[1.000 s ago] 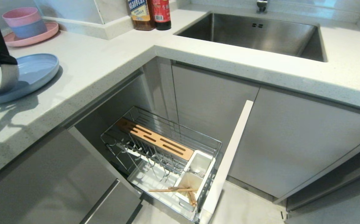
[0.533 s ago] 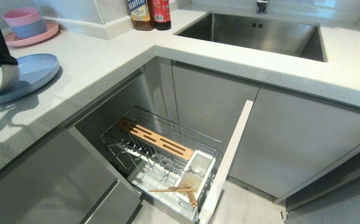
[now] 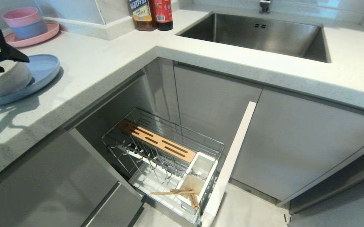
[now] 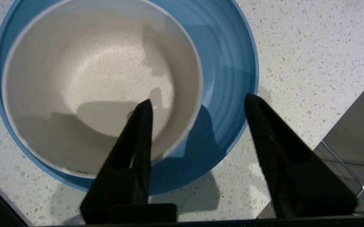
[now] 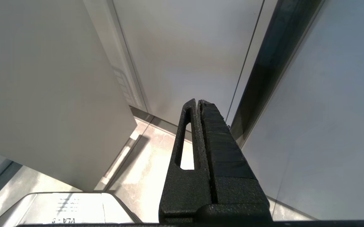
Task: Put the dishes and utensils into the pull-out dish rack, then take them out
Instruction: Take the bowl out of the cupboard, then take the fork out of the cupboard
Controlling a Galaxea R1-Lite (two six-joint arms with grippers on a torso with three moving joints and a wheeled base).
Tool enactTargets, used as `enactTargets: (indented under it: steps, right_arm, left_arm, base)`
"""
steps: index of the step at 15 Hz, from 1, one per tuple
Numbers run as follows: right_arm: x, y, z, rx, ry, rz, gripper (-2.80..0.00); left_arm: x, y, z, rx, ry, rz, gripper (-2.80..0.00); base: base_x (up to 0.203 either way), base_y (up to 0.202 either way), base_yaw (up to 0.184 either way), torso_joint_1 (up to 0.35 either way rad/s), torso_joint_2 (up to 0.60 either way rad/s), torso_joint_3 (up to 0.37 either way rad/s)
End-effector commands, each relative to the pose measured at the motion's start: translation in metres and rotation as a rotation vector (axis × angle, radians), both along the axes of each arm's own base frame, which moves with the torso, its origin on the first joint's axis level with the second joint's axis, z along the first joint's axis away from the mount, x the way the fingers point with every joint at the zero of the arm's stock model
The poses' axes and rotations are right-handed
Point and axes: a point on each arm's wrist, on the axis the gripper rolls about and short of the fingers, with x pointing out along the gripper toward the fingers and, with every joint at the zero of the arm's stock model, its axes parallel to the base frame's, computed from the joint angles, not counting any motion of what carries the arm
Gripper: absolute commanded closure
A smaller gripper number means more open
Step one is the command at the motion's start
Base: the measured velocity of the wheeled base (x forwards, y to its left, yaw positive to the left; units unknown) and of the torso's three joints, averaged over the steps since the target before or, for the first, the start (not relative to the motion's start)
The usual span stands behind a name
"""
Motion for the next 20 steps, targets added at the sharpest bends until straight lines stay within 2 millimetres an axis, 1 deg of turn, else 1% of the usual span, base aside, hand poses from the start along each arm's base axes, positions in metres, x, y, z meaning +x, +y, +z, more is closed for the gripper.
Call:
enactTargets:
  steps: [1, 4, 7, 9, 14, 15, 18, 20]
  right_arm:
    - [0.000, 0.000, 0.000, 0.000, 0.002, 0.000, 0.00]
    - [0.000, 0.000, 0.000, 0.000, 0.002, 0.000, 0.00]
    - [0.000, 0.000, 0.000, 0.000, 0.002, 0.000, 0.00]
    - [0.000, 0.000, 0.000, 0.000, 0.002, 0.000, 0.00]
    - [0.000, 0.000, 0.000, 0.000, 0.002, 0.000, 0.00]
    - [0.000, 0.000, 0.000, 0.000, 0.001, 0.000, 0.00]
    - [0.000, 0.000, 0.000, 0.000, 0.002, 0.000, 0.00]
    - [0.000, 0.000, 0.000, 0.000, 0.002, 0.000, 0.00]
  left_arm:
    - [-0.001, 0.000, 0.000, -0.001, 0.001, 0.004, -2.80]
    - [-0.005, 0.001, 0.003, -0.008, -0.017, 0.009, -2.80]
    - [-0.020, 0.000, 0.013, -0.034, -0.090, 0.015, -2.80]
    - [-0.030, 0.000, 0.023, -0.071, -0.187, 0.026, -2.80]
    - [-0.045, -0.001, 0.041, -0.147, -0.535, 0.027, -2.80]
    - [-0.050, -0.001, 0.041, -0.155, -0.597, 0.023, 0.00]
    - [-0.071, -0.003, 0.050, -0.186, -0.798, -0.004, 0.00]
    - [-0.083, -0.006, 0.053, -0.220, -0.884, -0.036, 0.00]
  base:
    - [0.000, 0.000, 0.000, 0.000, 0.00, 0.000]
    - [0.000, 0.000, 0.000, 0.000, 0.00, 0.000]
    - [0.000, 0.000, 0.000, 0.000, 0.00, 0.000]
    - [0.000, 0.000, 0.000, 0.000, 0.00, 0.000]
    - [0.000, 0.000, 0.000, 0.000, 0.00, 0.000]
    - [0.000, 0.000, 0.000, 0.000, 0.00, 0.000]
    - [0.000, 0.000, 0.000, 0.000, 0.00, 0.000]
    - [0.000, 0.000, 0.000, 0.000, 0.00, 0.000]
